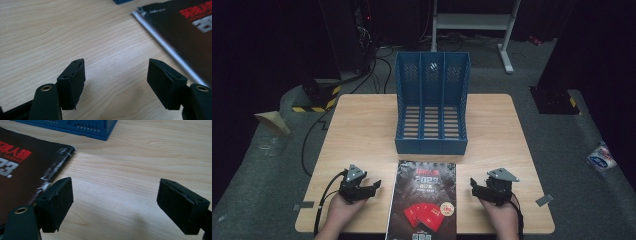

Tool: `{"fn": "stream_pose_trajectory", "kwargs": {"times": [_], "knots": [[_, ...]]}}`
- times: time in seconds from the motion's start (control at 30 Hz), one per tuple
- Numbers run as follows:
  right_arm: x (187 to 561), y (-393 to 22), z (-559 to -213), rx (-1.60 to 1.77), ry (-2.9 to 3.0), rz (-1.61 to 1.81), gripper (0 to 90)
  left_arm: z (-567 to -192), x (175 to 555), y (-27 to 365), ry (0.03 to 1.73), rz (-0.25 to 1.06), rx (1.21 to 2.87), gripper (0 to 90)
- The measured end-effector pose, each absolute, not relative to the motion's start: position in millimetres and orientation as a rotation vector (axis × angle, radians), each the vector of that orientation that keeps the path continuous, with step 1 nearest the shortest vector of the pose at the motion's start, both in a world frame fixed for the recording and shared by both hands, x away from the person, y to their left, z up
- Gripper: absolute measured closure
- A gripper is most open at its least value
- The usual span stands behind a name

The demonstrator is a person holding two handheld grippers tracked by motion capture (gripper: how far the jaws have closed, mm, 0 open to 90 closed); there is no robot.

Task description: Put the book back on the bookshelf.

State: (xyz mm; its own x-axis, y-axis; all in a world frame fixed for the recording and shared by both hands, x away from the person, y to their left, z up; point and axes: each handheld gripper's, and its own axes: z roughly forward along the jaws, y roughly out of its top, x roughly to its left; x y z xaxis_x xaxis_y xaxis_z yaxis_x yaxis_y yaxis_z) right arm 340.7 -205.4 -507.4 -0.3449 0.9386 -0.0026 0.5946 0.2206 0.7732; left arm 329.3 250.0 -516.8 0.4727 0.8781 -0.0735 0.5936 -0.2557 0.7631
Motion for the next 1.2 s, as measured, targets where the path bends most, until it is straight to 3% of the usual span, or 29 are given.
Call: {"fn": "stream_pose_trajectory", "kwargs": {"times": [0.53, 1.2], "knots": [[325.7, -164.4, -510.5, 1.333, 2.180, 1.001, 15.7, -514.8, 317.8, 219.7, 1.161, 0.344, 1.982, 30.0], [309.8, -144.1, -513.6, 1.334, 2.259, 1.049, 20.9, -521.6, 310.5, 181.0, 1.100, 0.323, 2.061, 29.1]]}}
